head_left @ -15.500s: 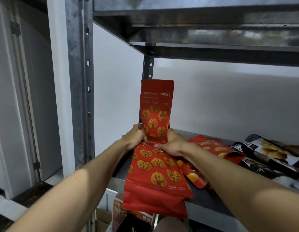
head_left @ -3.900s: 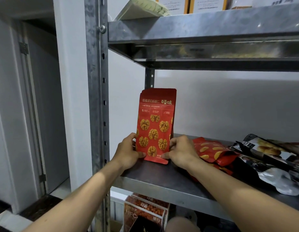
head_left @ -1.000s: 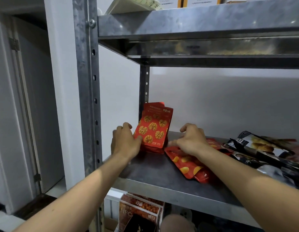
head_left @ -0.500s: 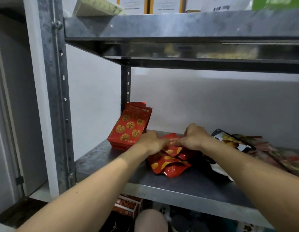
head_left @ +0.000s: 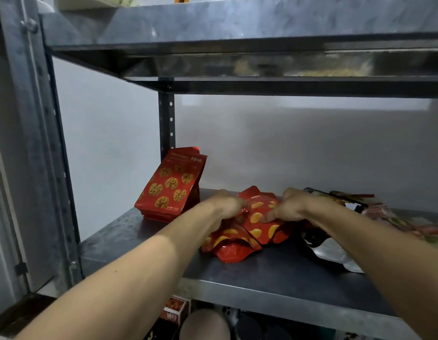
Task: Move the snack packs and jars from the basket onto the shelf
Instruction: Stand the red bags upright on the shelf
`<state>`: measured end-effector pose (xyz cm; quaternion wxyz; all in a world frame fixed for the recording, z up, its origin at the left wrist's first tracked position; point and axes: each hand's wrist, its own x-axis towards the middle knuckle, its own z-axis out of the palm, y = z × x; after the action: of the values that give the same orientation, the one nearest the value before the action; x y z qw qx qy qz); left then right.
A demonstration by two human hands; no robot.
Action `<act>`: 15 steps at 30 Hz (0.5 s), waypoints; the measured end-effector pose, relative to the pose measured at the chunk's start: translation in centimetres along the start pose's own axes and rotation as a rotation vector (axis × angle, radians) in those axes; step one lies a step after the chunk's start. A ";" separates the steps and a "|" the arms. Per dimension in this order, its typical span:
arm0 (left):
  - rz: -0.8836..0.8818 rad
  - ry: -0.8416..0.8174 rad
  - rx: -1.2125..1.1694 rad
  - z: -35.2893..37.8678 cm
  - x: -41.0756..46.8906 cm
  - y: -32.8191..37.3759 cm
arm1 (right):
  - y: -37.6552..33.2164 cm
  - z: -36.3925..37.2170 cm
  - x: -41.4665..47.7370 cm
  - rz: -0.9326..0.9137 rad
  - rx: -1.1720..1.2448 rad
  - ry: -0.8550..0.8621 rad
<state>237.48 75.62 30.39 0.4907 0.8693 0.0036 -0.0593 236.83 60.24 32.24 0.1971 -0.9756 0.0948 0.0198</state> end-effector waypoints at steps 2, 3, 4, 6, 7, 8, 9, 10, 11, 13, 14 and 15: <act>0.000 -0.036 0.007 0.5 0.2 0.3 | 0.6 -0.4 -0.1 0.026 -0.008 0.013; -0.001 -0.045 0.009 0.6 0.3 0.5 | 0.7 -0.5 -0.1 0.033 0.001 0.027; 0.004 -0.042 0.009 0.6 0.4 0.7 | 0.7 -0.6 -0.1 0.038 0.016 0.050; 0.004 -0.022 -0.021 0.3 1.1 0.9 | 0.4 -0.5 -0.2 0.051 0.051 0.105; -0.007 -0.023 -0.037 0.1 1.4 0.9 | 0.3 -0.5 -0.1 0.054 0.076 0.130; -0.019 -0.034 -0.064 0.0 1.7 0.9 | 0.1 -0.5 0.0 0.056 0.111 0.146; -0.029 -0.043 -0.094 -0.1 1.8 0.9 | 0.0 -0.5 0.2 0.055 0.155 0.162; -0.032 -0.047 -0.137 -0.2 2.1 0.8 | -0.1 -0.6 0.5 0.047 0.208 0.185; -0.025 -0.041 -0.184 -0.3 2.4 0.8 | -0.2 -0.7 0.9 0.037 0.264 0.210; 0.019 0.001 -0.308 -0.6 3.6 0.9 | -0.6 -0.8 1.7 0.022 0.381 0.260; 0.046 0.022 -0.367 -0.8 4.2 1.0 | -1.0 -0.8 2.3 0.016 0.444 0.282; 0.068 0.031 -0.417 -1.1 4.8 1.2 | -1.4 -0.7 2.8 0.010 0.506 0.300</act>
<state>242.45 75.67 31.46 0.6616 0.7494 -0.0059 -0.0276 239.88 60.76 33.25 0.4179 -0.8869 0.1297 -0.1479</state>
